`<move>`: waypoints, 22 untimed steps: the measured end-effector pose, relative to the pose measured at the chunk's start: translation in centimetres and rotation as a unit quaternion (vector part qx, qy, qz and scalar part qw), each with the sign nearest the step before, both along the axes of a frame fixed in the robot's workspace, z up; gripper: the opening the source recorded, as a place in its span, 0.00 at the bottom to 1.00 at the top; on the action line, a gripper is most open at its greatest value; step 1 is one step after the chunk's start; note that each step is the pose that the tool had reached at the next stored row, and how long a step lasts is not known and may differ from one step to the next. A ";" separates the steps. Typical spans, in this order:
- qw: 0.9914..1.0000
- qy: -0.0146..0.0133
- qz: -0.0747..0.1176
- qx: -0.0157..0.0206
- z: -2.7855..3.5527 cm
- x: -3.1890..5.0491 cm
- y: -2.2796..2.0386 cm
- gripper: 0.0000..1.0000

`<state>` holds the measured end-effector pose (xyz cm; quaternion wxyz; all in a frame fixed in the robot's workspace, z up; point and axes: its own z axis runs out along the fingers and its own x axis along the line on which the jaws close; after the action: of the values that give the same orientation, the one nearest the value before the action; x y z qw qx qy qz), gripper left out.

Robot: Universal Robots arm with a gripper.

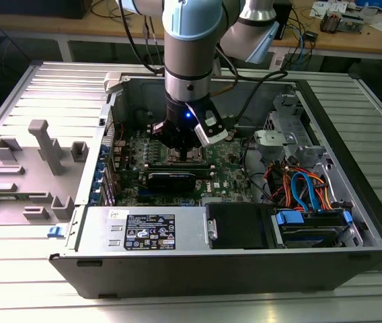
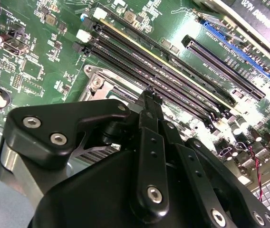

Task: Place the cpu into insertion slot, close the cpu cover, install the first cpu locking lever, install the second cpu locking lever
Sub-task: 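Install the second cpu locking lever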

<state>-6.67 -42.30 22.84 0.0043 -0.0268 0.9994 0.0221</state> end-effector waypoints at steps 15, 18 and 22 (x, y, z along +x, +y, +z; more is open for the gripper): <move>0.999 0.037 0.009 0.020 -0.17 0.03 -1.07 0.11; 0.999 0.037 0.010 0.027 -0.31 -0.04 -1.20 0.11; 0.999 0.037 0.011 0.035 -0.42 -0.24 -1.27 0.11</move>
<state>-6.90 -43.57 22.42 -0.0320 -0.0365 0.9971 0.0580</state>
